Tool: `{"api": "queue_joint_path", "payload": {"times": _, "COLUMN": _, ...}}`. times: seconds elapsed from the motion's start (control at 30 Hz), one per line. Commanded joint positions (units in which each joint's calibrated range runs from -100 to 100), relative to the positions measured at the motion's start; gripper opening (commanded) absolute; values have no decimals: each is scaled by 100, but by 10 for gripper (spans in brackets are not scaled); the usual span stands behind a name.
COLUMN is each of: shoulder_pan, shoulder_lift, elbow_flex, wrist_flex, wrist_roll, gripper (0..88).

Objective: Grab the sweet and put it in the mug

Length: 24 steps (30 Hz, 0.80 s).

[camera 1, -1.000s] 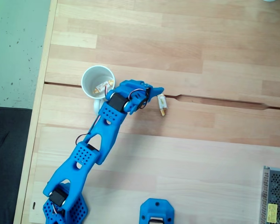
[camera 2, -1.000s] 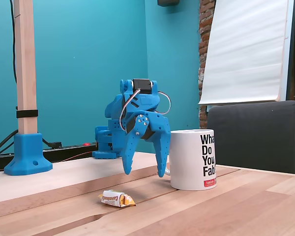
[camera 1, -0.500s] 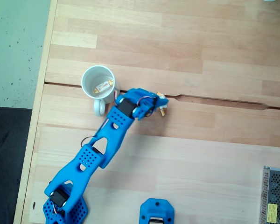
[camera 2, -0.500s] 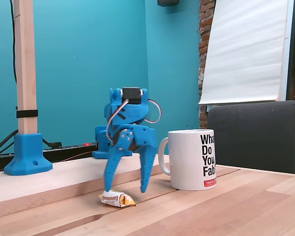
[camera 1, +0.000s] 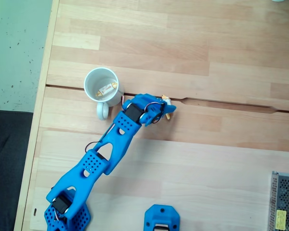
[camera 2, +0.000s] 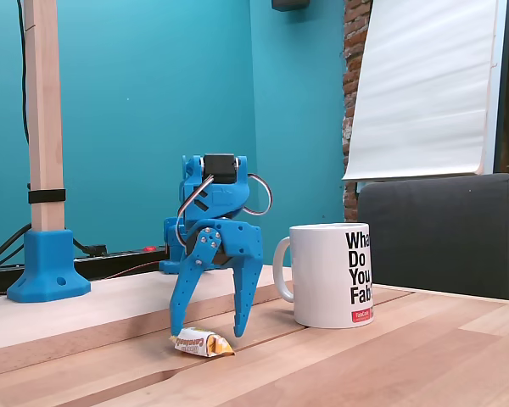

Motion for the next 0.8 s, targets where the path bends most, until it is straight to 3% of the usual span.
{"api": "queue_joint_path", "payload": {"times": 0.0, "shoulder_pan": 46, "shoulder_lift": -88, "elbow_flex": -23, "wrist_flex": -5, "wrist_roll": -5, "gripper": 296}}
{"api": "queue_joint_path", "payload": {"times": 0.77, "shoulder_pan": -26, "shoulder_lift": 188, "elbow_flex": -14, "wrist_flex": -21, "wrist_roll": -210, "gripper": 296}}
